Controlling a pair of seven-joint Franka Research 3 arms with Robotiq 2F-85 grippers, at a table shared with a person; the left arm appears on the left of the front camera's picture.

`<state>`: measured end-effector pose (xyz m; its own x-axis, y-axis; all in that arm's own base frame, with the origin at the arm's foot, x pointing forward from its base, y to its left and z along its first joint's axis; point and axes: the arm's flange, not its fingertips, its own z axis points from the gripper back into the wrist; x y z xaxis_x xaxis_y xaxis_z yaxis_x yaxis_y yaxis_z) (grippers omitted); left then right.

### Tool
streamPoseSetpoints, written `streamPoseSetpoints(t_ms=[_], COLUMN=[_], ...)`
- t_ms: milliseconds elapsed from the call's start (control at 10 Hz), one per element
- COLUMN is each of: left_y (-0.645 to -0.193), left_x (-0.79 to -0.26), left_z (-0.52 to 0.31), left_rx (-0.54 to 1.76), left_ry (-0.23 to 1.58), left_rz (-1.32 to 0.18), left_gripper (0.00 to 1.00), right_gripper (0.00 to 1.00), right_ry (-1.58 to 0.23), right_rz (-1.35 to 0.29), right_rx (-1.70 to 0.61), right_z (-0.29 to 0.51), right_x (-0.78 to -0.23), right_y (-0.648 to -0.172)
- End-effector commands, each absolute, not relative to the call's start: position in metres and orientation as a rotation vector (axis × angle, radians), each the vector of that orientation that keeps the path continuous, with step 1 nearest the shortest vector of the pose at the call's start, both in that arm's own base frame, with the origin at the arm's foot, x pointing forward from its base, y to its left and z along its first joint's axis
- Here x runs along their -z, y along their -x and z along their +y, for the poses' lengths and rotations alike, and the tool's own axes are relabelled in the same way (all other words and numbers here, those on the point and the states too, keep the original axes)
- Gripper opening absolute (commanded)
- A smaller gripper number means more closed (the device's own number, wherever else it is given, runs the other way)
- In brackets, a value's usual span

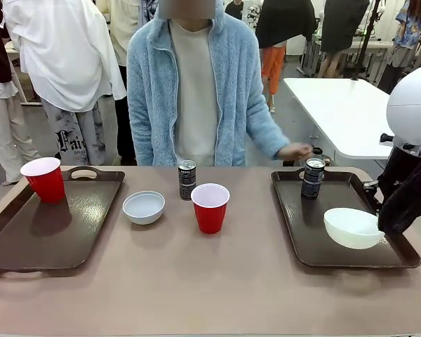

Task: Prepare tableware on both trays.
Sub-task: Pick up a Picnic Bowl from the table and place it on a Handle tray.

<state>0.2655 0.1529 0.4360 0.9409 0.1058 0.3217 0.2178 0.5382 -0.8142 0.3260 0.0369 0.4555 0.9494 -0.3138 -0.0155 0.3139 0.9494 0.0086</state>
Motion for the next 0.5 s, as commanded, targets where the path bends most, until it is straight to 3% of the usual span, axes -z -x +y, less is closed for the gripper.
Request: streamPoseSetpoints(t_ms=[0,200,400], left_y=[-0.264,-0.264,-0.264], left_x=[-0.438,-0.438,-0.438], left_z=[0.153,0.153,0.153], left_rx=[0.061,0.061,0.061], left_ry=[1.015,1.015,1.015], left_rz=[-0.357,-0.357,-0.357], left_gripper=[1.0,1.0,1.0], right_gripper=[0.03,0.03,0.03], right_ry=[0.037,0.047,0.066], right_rz=[-0.213,-0.289,-0.299], right_rx=[0.295,0.248,0.167], right_z=[0.042,0.053,0.061], right_x=[-0.455,-0.429,-0.4], right_y=[-0.354,-0.407,-0.429])
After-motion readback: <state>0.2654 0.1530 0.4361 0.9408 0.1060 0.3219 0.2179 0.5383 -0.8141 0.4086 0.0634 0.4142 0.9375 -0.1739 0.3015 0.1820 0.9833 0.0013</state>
